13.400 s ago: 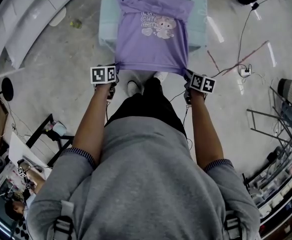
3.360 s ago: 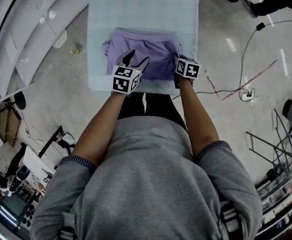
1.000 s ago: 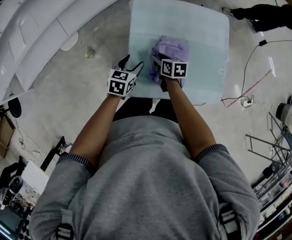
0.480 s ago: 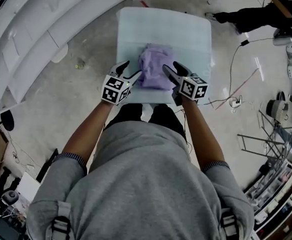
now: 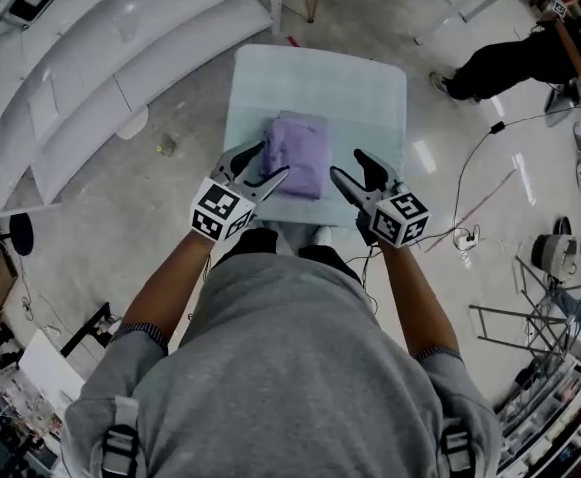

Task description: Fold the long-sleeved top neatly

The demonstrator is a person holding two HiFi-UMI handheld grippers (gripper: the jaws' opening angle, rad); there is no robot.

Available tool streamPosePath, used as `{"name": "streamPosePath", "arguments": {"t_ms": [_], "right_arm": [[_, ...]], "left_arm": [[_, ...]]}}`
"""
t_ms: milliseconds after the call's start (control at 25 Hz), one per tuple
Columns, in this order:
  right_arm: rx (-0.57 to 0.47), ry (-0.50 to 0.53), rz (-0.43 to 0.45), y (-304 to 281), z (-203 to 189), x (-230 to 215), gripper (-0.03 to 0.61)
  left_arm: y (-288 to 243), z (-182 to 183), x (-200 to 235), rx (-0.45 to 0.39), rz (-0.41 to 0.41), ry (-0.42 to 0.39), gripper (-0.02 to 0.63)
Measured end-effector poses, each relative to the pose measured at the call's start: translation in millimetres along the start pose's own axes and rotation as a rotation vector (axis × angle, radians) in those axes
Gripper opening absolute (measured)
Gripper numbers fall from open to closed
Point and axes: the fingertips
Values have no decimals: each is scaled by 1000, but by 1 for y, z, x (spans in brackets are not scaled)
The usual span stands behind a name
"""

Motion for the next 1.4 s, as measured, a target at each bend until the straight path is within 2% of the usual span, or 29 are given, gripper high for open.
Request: {"name": "streamPosePath", "arguments": {"t_ms": [280, 400, 440, 560, 880, 1000, 1160, 1400], "right_arm": [[-94, 256, 80, 77, 30, 31, 305], [-137, 326, 110, 101, 34, 41, 291], [-146, 337, 117, 108, 33, 44, 282], [-163, 367, 139, 127, 29, 51, 263], [-200, 431, 182, 150, 23, 55, 210], [-211, 451, 198, 155, 24, 59, 177], [-219, 477, 205, 157, 23, 61, 140], [-238, 497, 199, 158, 21, 61, 32]], "left_arm": [[23, 54, -77, -133, 60, -23, 296], [32, 72, -100, -185, 85, -20, 295], [35, 77, -108, -201, 95, -21, 291], [41, 86, -127, -253, 139, -27, 218], [44, 90, -156, -326, 226, -12, 136], [48, 90, -162, -342, 250, -14, 57], [49, 85, -162, -347, 285, 1, 17], [48, 80, -161, -347, 293, 5, 15]]}}
Point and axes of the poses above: the fingertips, and each gripper's own axes: y backward along the fingers, x to its left, z out of its top, and after that the axes turned 14 degrees about x, right-handed
